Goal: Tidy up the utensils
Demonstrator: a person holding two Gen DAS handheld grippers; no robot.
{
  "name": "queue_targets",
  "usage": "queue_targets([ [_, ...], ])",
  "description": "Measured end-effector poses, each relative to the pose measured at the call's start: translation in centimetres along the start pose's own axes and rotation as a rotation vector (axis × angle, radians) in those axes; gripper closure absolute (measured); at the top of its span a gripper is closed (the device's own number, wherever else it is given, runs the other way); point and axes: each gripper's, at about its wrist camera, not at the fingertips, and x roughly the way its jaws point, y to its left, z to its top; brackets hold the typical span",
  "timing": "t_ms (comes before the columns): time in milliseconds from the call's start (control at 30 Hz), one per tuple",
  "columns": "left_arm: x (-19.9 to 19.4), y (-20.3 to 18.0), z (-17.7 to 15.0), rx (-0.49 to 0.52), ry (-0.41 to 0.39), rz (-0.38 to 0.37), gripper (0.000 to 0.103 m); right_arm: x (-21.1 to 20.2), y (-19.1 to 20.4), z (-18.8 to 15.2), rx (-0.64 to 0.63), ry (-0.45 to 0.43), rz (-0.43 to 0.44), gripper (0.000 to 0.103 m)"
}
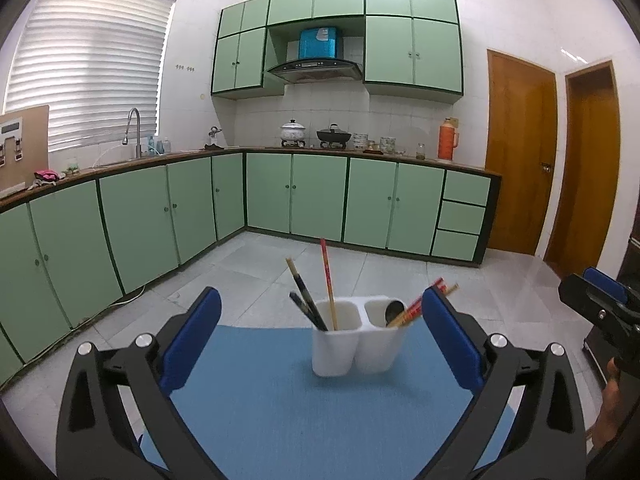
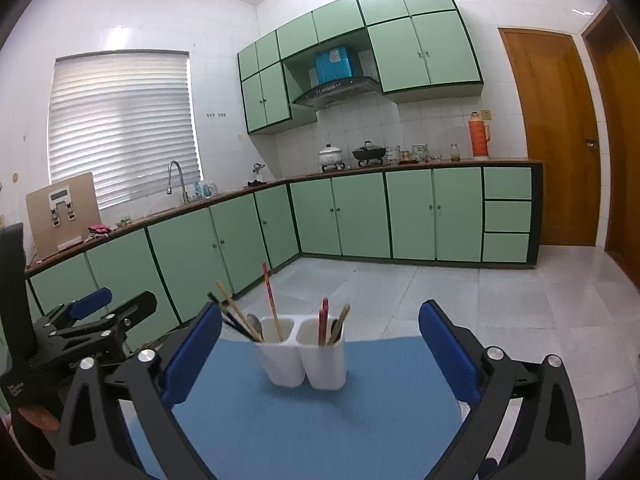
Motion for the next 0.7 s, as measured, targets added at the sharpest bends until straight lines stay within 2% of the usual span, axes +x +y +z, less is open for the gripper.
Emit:
queue_targets([
  [267,-3.8,-0.6,-1.3,0.023,0.013,-0.007,0.006,-2.8,1.2,-0.9,-0.016,0.028,0.031,0.006],
  [700,-9.6,-1.3,-2.3,0.045,-0.014,-0.029,0.006,-7.5,3.6,-1.7,-0.051,0.006,0.058,0.006],
])
